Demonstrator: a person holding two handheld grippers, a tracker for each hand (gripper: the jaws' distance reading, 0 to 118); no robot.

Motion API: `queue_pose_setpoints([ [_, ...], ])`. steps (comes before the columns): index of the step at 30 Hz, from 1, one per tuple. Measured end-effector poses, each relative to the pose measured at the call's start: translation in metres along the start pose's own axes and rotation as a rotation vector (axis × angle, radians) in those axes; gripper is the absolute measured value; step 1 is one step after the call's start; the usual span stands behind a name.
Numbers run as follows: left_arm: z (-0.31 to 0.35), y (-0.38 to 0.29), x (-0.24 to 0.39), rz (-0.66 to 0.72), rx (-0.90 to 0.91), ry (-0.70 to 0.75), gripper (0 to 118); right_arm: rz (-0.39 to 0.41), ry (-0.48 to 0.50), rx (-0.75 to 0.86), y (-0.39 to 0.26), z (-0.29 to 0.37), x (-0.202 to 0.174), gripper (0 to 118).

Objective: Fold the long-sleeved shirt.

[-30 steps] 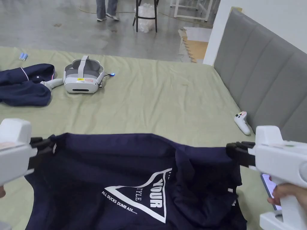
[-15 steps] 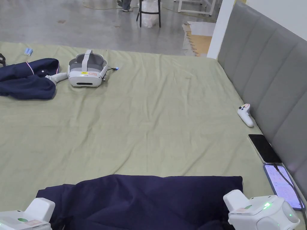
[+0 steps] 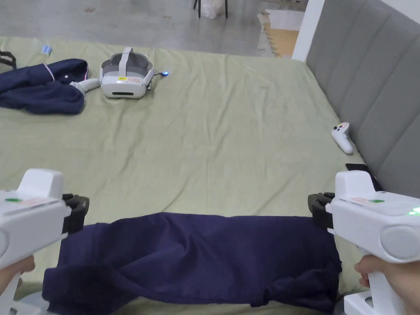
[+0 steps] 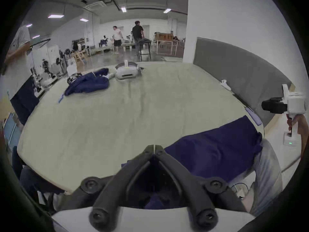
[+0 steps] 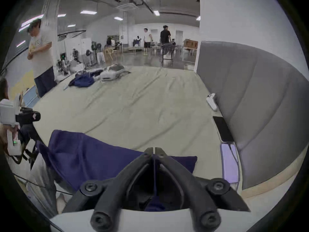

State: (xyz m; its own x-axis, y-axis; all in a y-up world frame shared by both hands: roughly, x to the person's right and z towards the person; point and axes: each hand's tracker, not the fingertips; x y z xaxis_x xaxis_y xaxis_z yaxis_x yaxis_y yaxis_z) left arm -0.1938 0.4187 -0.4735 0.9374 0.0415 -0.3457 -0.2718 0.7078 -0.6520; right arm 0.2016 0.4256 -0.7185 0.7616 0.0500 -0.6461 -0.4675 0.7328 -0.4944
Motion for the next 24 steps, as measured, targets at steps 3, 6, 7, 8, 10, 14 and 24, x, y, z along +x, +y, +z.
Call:
queue_pose_setpoints([
  [3, -0.002, -0.002, -0.024, 0.133, 0.011, -0.079, 27, 0.006, 0.007, 0.014, -0.004, 0.001, -0.009, 0],
  [6, -0.017, -0.013, -0.066, 0.341, -0.059, -0.161, 109, -0.009, 0.062, 0.005, -0.006, -0.002, -0.012, 0],
  [7, -0.015, -0.018, -0.084, 0.365, -0.057, -0.222, 105, -0.005, 0.064, 0.003, -0.008, -0.001, -0.013, 0],
  [8, -0.024, -0.026, -0.103, 0.418, -0.112, -0.286, 105, 0.001, 0.063, 0.000, -0.007, 0.000, -0.014, 0],
  [10, -0.034, -0.041, -0.136, 0.530, -0.205, -0.378, 107, 0.017, 0.057, -0.008, -0.008, 0.000, -0.017, 0],
  [14, -0.082, -0.073, -0.168, 0.711, -0.281, -0.478, 107, 0.032, 0.067, -0.023, -0.011, -0.008, -0.020, 0],
  [24, -0.118, -0.073, -0.082, 0.581, -0.290, -0.619, 111, 0.044, 0.109, -0.054, -0.010, -0.022, -0.036, 0],
])
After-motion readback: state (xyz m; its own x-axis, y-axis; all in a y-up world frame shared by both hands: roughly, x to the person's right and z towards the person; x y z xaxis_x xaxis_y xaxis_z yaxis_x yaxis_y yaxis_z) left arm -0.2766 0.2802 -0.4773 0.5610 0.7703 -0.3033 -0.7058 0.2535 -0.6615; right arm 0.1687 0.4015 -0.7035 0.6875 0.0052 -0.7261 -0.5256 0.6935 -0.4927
